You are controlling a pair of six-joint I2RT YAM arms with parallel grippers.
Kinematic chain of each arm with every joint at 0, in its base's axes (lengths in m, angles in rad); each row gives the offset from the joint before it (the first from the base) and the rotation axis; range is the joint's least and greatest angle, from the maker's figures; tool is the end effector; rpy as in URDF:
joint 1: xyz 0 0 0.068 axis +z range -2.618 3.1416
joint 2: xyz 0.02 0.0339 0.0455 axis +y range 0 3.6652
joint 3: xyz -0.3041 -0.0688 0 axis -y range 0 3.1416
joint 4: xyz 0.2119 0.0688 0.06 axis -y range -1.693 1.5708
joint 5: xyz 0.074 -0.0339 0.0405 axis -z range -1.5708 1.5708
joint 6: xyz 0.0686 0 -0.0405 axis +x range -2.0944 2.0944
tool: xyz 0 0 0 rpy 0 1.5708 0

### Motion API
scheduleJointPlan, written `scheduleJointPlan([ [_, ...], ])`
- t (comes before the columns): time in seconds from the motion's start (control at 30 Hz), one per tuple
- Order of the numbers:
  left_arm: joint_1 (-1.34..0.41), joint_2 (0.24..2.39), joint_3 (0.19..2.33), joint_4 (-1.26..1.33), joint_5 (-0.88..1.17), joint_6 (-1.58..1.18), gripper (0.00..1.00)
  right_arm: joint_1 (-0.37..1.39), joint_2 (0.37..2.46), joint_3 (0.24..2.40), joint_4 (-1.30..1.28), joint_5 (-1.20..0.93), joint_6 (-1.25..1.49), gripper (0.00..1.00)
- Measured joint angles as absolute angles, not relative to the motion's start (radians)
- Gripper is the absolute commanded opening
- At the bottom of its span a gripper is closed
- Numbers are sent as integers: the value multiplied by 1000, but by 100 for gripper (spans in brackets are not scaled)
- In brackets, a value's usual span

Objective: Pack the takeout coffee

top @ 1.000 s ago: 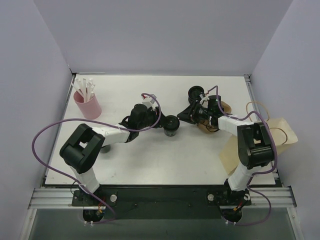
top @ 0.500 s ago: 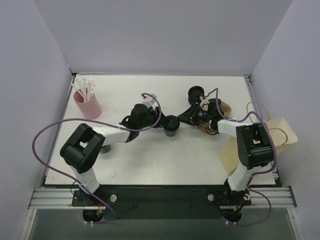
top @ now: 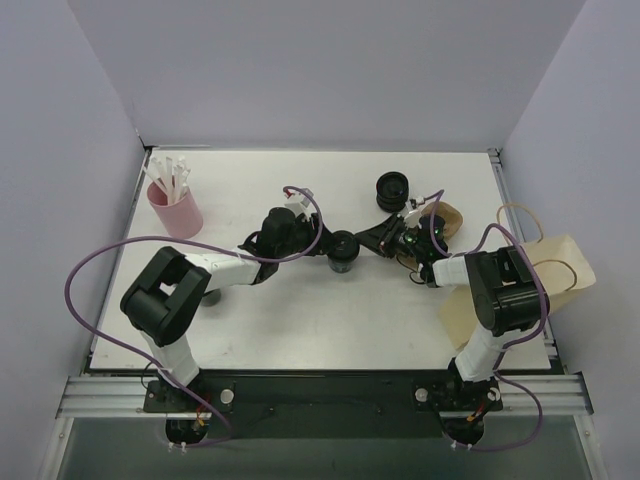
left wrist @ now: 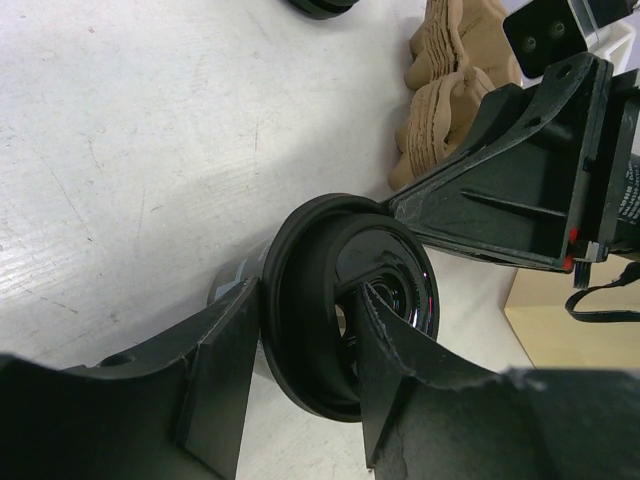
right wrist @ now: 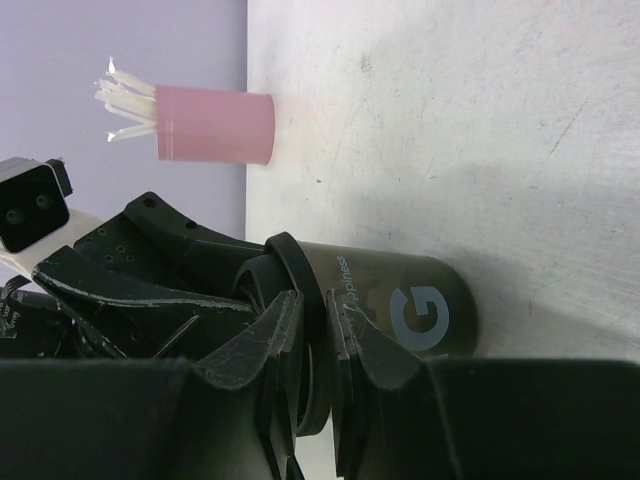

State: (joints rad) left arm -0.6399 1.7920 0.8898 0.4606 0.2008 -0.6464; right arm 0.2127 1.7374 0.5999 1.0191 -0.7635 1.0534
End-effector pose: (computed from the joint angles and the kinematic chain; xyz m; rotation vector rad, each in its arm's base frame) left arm 0.3069 -0.2455 0.2208 0.1303 2.1517 -0.9905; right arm 0.3190 0.1174 0.2317 0.1497 1.9190 1.5394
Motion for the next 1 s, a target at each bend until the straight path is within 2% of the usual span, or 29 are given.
scheduleJointPlan([
  [0.17, -640, 1793, 883, 474, 191, -657, 50, 216, 1771, 577, 1121, -755, 1076, 13],
  [0.63, -648, 1794, 844, 544, 142, -715, 50, 237, 1756, 582, 1085, -699, 970, 13],
  [0.7, -650, 1794, 839, 554, 137, -722, 50, 237, 1751, 582, 1085, -696, 970, 14],
  [0.83, -654, 1790, 836, 553, 129, -723, 50, 237, 1737, 602, 1035, -701, 973, 25],
  [1.0, -656, 1785, 838, 539, 127, -723, 50, 238, 1697, 712, 766, -706, 938, 29],
])
